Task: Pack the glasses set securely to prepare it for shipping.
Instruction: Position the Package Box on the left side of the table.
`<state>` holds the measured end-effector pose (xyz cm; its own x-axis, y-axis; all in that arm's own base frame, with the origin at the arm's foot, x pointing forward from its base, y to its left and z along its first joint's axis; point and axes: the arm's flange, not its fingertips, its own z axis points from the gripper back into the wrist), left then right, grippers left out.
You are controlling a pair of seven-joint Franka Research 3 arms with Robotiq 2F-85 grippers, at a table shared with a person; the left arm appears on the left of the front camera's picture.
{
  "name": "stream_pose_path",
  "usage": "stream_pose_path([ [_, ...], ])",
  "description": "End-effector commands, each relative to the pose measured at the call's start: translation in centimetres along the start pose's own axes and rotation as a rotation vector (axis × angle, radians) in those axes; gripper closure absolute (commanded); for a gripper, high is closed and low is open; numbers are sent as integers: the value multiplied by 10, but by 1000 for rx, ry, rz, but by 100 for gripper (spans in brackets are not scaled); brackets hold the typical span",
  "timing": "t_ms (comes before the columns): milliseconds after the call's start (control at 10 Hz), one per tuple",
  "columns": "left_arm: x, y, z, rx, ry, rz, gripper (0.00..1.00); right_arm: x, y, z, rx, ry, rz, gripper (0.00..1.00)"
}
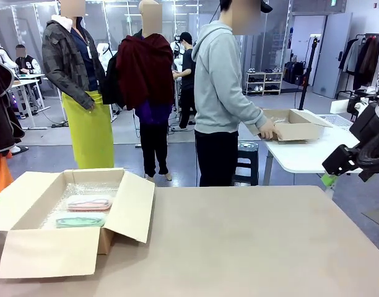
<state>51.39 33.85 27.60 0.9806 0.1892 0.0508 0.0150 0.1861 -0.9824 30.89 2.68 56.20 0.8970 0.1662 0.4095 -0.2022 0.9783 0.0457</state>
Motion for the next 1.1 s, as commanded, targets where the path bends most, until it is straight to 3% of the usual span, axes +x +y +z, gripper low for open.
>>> stream_pose_path([
  [0,0,0,0,2,0,1,99,-1,1,1,-10,5,2,0],
  [700,1,0,-2,-2,2,0,99,-1,1,1,-10,5,2,0],
  [800,-4,-4,-3,17,-8,-12,66,-1,1,1,-10,5,2,0],
  [900,-8,-8,-4,26,-16,-23,60,-1,1,1,-10,5,2,0],
  [1000,-11,-9,-5,25,-14,-23,28,-1,1,1,-10,5,2,0],
])
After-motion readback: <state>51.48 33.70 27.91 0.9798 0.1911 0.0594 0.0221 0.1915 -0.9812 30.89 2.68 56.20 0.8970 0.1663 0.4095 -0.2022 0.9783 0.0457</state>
